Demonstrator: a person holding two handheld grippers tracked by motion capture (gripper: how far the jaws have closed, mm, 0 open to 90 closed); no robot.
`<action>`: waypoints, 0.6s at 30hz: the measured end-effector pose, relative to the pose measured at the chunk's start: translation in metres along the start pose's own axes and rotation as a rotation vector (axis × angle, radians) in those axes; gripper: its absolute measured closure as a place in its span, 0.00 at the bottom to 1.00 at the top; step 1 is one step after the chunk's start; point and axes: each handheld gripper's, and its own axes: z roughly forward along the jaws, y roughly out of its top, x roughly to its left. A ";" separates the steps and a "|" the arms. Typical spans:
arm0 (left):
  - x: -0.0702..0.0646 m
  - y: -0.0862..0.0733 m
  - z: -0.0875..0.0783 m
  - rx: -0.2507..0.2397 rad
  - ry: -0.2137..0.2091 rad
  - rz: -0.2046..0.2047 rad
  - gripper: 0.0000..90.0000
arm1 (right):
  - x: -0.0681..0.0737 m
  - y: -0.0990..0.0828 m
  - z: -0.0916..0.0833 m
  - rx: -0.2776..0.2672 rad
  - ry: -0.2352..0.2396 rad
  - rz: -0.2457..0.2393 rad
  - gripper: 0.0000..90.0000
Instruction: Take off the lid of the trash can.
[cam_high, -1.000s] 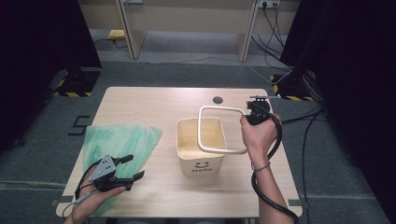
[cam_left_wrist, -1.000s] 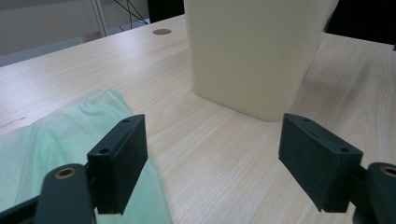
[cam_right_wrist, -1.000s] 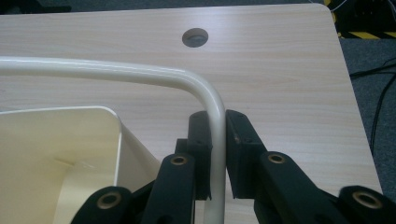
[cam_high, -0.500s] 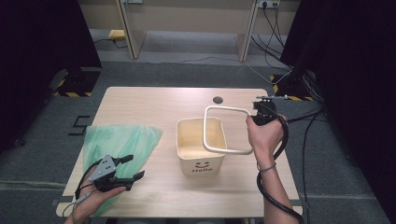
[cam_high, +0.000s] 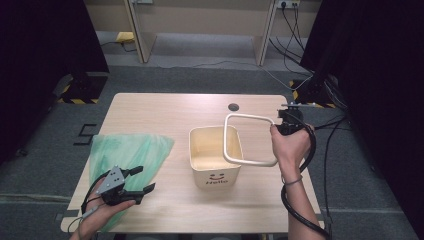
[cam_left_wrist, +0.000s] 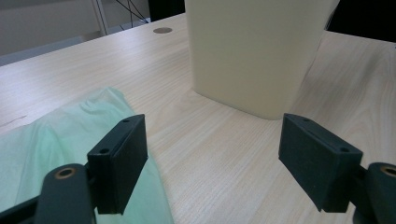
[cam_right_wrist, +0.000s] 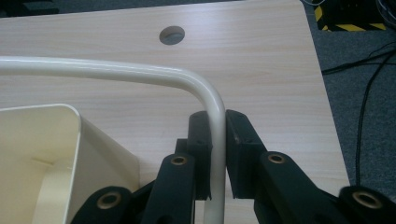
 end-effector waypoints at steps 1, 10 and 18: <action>0.000 0.000 0.000 0.000 0.001 0.001 0.26 | -0.001 0.000 0.000 0.002 0.000 0.001 0.90; 0.000 0.000 0.000 0.002 0.001 0.001 0.26 | -0.005 -0.001 0.001 0.010 -0.004 0.007 0.90; 0.001 -0.001 -0.001 -0.001 0.004 0.000 0.26 | -0.007 -0.001 0.000 0.013 -0.009 0.007 0.90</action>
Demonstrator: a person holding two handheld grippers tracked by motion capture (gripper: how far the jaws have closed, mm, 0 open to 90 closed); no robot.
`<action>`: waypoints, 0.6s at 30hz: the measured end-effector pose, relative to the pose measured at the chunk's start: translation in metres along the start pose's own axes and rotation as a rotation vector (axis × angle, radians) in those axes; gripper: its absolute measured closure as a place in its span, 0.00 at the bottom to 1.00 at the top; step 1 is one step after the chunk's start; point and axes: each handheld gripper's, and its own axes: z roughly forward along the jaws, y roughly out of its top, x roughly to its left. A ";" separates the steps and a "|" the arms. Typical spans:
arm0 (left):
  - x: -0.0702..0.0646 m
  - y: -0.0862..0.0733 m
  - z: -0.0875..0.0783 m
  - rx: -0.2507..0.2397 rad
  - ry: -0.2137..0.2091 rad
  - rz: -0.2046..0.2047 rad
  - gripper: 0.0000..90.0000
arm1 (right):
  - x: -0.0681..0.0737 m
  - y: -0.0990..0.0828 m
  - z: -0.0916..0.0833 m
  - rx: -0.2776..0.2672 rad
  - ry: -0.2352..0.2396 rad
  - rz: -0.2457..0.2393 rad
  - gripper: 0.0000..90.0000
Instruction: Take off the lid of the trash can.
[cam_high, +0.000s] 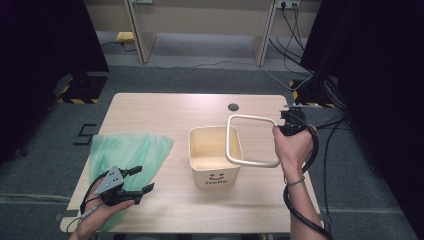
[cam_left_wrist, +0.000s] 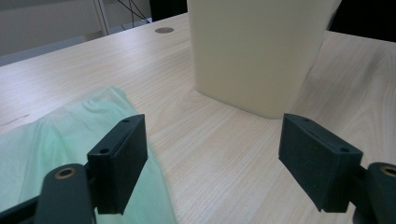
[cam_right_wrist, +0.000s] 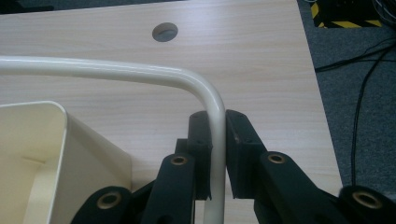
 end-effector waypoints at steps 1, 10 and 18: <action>0.000 0.000 0.000 -0.001 0.000 0.000 0.26 | -0.001 0.000 0.000 0.000 -0.001 0.000 0.90; 0.000 0.000 0.000 0.000 0.001 0.000 0.26 | -0.007 0.000 -0.002 0.000 -0.010 0.004 0.90; 0.000 0.000 0.000 -0.002 0.001 0.002 0.26 | -0.013 0.000 -0.003 0.003 -0.011 0.010 0.90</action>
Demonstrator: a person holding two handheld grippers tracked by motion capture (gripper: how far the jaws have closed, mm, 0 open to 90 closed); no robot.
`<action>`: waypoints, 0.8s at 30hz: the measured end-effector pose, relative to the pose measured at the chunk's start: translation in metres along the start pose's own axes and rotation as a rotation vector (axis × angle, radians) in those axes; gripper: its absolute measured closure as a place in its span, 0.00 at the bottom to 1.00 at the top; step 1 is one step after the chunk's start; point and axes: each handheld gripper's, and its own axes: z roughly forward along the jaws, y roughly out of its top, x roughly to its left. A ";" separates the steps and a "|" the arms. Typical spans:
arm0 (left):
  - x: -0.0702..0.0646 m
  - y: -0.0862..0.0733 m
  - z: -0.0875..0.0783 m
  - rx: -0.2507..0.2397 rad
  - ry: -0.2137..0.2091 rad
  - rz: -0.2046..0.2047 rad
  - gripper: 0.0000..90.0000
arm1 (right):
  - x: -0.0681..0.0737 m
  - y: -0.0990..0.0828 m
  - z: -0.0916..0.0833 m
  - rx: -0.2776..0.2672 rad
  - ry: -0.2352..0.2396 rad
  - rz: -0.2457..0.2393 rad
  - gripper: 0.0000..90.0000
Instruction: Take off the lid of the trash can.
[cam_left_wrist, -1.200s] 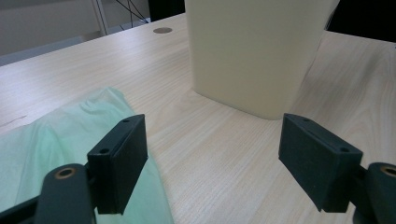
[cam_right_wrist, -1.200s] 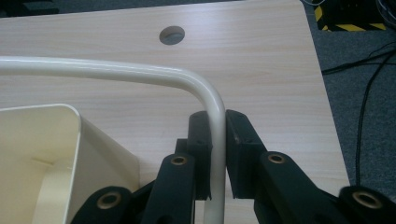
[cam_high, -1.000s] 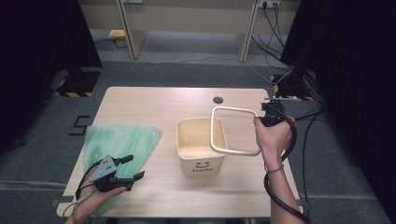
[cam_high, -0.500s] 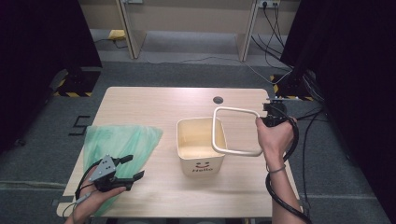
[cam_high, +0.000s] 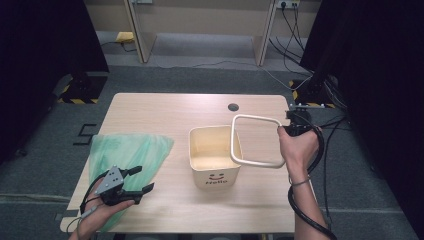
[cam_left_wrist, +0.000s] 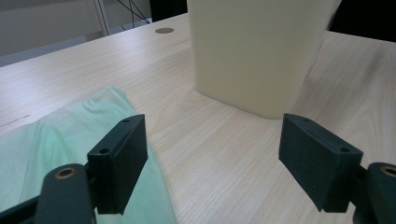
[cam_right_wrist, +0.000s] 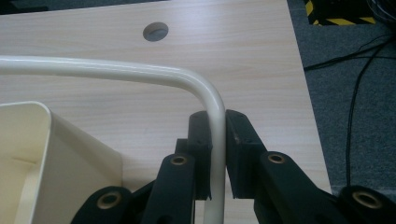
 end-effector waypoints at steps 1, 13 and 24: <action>0.000 0.000 0.000 -0.001 0.000 -0.001 0.26 | -0.002 0.000 0.000 0.000 -0.002 0.003 0.90; 0.000 0.000 0.000 -0.002 0.002 -0.003 0.26 | -0.014 -0.002 -0.002 0.010 -0.022 0.012 0.90; 0.000 0.000 0.000 0.000 0.003 -0.001 0.26 | -0.025 -0.004 -0.003 0.013 -0.038 0.022 0.90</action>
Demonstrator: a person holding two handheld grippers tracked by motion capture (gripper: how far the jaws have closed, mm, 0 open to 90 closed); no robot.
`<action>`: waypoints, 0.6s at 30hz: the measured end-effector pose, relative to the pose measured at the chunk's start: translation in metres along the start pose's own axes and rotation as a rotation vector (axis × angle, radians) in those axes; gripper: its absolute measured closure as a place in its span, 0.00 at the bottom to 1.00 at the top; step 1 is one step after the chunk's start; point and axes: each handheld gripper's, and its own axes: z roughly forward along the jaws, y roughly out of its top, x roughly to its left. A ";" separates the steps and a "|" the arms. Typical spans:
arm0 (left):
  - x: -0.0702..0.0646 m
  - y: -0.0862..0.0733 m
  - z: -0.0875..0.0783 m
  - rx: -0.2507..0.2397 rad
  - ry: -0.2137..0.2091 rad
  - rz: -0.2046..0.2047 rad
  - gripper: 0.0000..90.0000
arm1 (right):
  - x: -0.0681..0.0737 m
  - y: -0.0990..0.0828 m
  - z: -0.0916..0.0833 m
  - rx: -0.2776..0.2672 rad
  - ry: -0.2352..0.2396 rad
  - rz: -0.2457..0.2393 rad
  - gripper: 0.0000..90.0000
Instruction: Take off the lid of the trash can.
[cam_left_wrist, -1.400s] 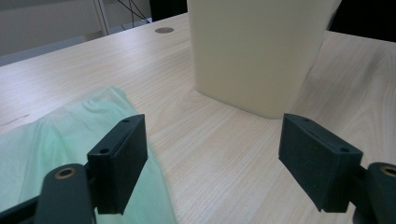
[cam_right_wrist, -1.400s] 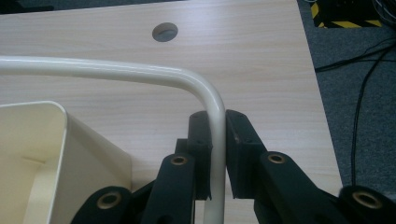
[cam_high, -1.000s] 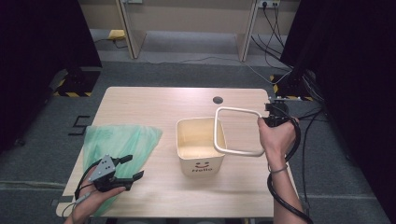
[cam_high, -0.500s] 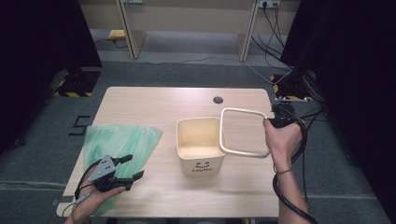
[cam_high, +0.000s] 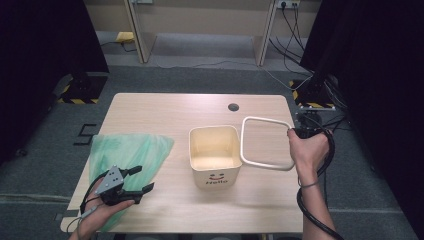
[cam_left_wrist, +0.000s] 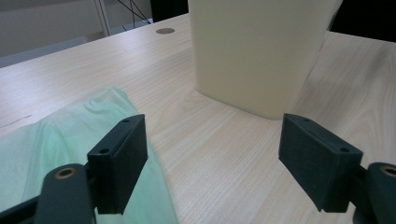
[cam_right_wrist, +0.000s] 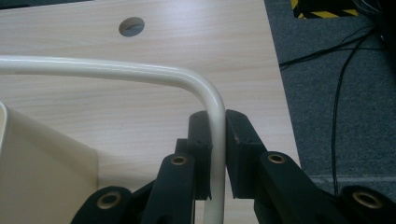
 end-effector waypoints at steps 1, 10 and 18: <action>0.000 0.000 0.000 0.000 0.000 0.000 0.26 | -0.001 0.000 0.000 0.000 -0.002 0.002 0.90; 0.000 0.000 0.000 0.000 0.001 0.000 0.26 | -0.007 -0.001 0.000 0.005 -0.012 0.008 0.90; 0.001 0.000 0.000 0.001 0.002 0.000 0.26 | -0.012 -0.003 0.002 0.010 -0.018 0.015 0.90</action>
